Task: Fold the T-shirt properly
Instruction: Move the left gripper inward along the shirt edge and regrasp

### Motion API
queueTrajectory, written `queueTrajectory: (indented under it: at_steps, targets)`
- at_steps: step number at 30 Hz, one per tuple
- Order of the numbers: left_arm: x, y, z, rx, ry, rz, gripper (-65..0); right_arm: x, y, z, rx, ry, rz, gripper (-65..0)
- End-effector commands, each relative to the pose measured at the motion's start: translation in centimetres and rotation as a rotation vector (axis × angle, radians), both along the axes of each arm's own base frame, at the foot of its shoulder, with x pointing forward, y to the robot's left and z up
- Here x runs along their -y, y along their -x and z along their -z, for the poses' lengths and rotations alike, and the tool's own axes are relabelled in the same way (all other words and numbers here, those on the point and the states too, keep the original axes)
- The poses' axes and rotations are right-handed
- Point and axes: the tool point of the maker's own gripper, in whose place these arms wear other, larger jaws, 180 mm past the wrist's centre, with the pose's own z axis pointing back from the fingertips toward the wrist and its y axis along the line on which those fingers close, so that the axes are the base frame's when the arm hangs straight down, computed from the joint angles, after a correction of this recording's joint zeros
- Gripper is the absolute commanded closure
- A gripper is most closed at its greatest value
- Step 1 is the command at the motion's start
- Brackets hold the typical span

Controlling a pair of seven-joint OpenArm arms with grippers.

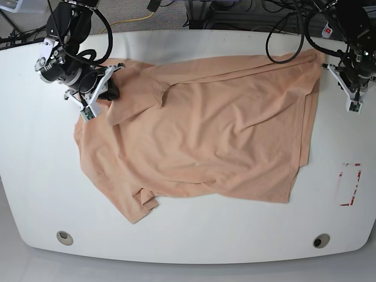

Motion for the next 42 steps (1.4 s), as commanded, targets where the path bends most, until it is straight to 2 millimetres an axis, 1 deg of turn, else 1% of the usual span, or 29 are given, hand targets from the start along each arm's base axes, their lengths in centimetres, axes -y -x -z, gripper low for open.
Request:
queueTrajectory:
  at_steps: [1, 2, 4, 7, 9, 10, 12, 14, 17, 18, 22, 27, 29, 32, 35, 36, 42]
  targets:
    - [0.8, -2.9, -1.9, 0.108, 0.017, -0.002, -2.2, 0.8, -1.2, -1.9, 0.073, 0.028, -0.01, 0.0]
    - [1.1, -3.4, -2.1, 0.124, 0.026, -0.004, -2.2, 1.1, -1.5, -2.2, 0.081, 0.039, -0.013, 0.0]
    - [1.0, -3.9, -2.4, 0.113, 0.01, -0.016, -2.6, 1.5, -2.3, -2.8, 0.101, 0.049, -0.014, 0.0]
    - [2.1, -4.2, -1.8, 0.027, -0.008, 0.017, -4.4, 1.7, -2.5, -2.9, 0.106, 0.055, -0.014, 0.0]
    - [2.9, -3.9, -1.2, -0.033, -0.012, 0.041, -10.1, 1.7, -2.5, -2.9, 0.105, 0.056, -0.014, 0.0]
    - [3.0, -3.8, -1.1, -0.044, -0.013, 0.044, -12.2, 1.7, -2.4, -2.8, 0.1, 0.055, -0.016, 0.0]
    - [3.0, -2.9, -0.5, -0.068, -0.012, 0.044, -17.5, 1.5, -2.3, -2.7, 0.098, 0.051, -0.016, 0.0]
    - [3.5, -2.4, 0.1, -0.092, -0.006, 0.058, -23.6, 1.4, -2.3, -2.6, 0.096, 0.046, -0.014, 0.0]
    - [4.7, -1.7, 1.1, -0.13, 0.0, 0.103, -27.8, 1.3, -2.2, -2.5, 0.093, 0.044, -0.016, 0.0]
    - [5.2, -1.3, 1.5, -0.142, 0.01, 0.118, -27.9, 1.3, -2.2, -2.5, 0.093, 0.044, -0.016, 0.0]
    - [7.4, -1.1, 2.0, -0.115, 0.117, 0.177, -28.1, 1.4, -2.2, -2.0, 0.078, 0.037, -0.011, 0.0]
    - [7.8, -0.7, 1.2, -0.084, 0.197, 0.255, -28.1, 1.4, -2.1, -1.7, 0.066, 0.03, -0.007, 0.0]
    - [8.3, -0.1, 1.1, -0.083, 0.247, 0.291, -28.2, 1.4, -2.0, -1.6, 0.065, 0.03, -0.007, 0.0]
    - [8.0, 0.9, 0.7, -0.095, 0.278, 0.333, -28.3, 1.4, -2.0, -1.6, 0.063, 0.03, -0.007, 0.0]
    - [7.1, 1.5, 0.0, -0.091, 0.295, 0.34, -28.5, 1.4, -2.0, -1.6, 0.062, 0.03, -0.007, 0.0]
    - [7.0, 1.8, -0.1, -0.093, 0.304, 0.343, -28.6, 1.4, -2.0, -1.6, 0.062, 0.03, -0.007, 0.0]
    - [6.9, 3.9, 0.5, -0.149, 0.332, 0.351, -28.6, 1.4, -2.0, -1.6, 0.062, 0.03, -0.007, 0.0]
